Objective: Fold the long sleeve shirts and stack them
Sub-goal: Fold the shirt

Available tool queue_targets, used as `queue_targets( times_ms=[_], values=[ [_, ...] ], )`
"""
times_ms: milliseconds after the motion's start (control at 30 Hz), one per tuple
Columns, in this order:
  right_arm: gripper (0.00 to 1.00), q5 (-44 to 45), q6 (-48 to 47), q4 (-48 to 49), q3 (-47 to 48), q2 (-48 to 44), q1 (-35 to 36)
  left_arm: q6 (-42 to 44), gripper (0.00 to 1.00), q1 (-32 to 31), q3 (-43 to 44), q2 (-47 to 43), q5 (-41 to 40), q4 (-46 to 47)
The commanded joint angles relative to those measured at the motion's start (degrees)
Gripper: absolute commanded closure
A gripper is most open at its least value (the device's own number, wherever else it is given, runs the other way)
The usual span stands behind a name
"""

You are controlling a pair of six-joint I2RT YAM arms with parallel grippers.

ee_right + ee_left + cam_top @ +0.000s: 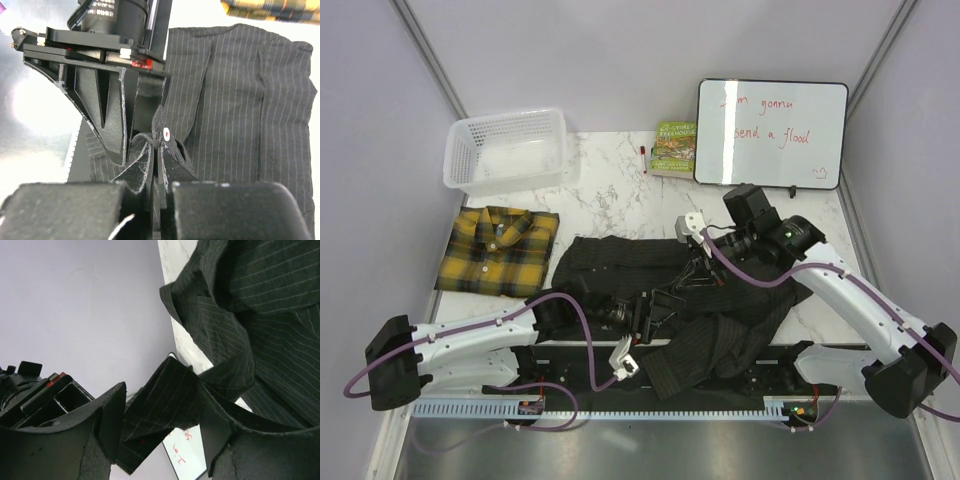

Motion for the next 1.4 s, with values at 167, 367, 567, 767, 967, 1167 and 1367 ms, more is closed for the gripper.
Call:
queue_targets(
  times_ms=[167,367,567,767,967,1167,1367],
  values=[
    [0.94,1.0,-1.8,-1.5,2.6,3.6,2.4,14.9,0.49,-0.3,0.0,-2.8,-4.3,-3.2],
    [0.85,3.1,0.0,-0.9,6.4,6.5,2.5,18.4,0.98,-0.4,-0.4,-3.9,-2.5,-6.9],
    [0.39,12.6,6.2,-0.5,10.0,6.7,0.1,5.3,0.98,-5.0,7.9,-5.7,-2.5,-17.2],
    [0.37,7.2,9.7,-0.7,8.5,7.4,-15.0,-44.3,0.98,-13.9,31.6,2.5,-6.4,-31.9],
    [0.41,6.2,10.3,-0.8,5.1,10.2,-21.3,-68.4,0.98,-14.1,44.1,11.8,-15.0,-36.0],
    [0.44,5.0,8.6,-0.9,2.7,13.5,-24.8,-78.3,0.98,-11.6,50.6,16.8,-25.4,-38.6],
    [0.48,5.2,6.2,-1.0,0.6,16.1,-24.7,-83.7,0.98,-10.6,51.7,17.2,-21.1,-38.6]
  ],
)
